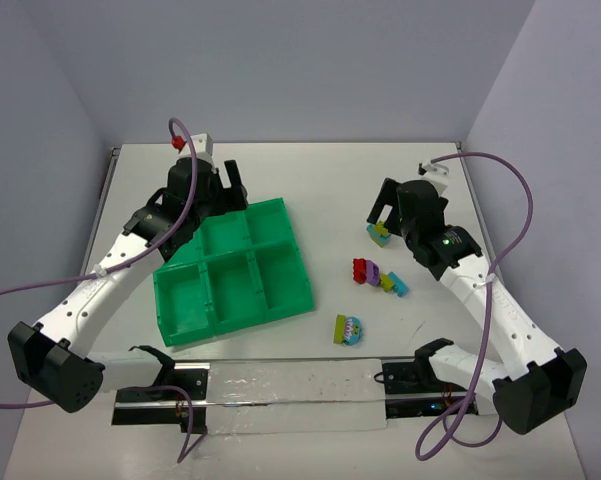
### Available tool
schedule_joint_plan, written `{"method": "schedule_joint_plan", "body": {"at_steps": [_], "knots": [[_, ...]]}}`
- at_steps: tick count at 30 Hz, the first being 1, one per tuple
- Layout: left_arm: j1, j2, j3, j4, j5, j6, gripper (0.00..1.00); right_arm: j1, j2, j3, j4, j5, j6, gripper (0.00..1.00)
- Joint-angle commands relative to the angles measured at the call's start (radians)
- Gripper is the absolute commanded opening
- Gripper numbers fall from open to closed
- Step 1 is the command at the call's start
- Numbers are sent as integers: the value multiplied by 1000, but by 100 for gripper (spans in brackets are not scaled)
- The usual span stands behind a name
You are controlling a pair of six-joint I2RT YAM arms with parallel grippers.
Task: Sort the legos into containers by color
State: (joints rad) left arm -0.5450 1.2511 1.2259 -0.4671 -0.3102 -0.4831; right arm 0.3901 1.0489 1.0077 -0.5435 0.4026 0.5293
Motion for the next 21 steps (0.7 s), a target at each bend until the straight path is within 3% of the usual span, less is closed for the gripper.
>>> {"method": "schedule_joint_plan", "body": {"at_steps": [1, 8, 13, 21], "knots": [[-11, 3, 38, 33, -15, -24, 98, 3, -49, -23, 14, -25, -10, 100], [-18, 2, 25, 31, -68, -42, 97, 3, -81, -76, 16, -160, -12, 100], [-31, 17, 37, 11, -116, -67, 98, 33, -142, -196, -22, -254, 79, 94], [-35, 71, 73, -21, -101, -74, 99, 217, -238, -347, -93, -169, 252, 84]]}}
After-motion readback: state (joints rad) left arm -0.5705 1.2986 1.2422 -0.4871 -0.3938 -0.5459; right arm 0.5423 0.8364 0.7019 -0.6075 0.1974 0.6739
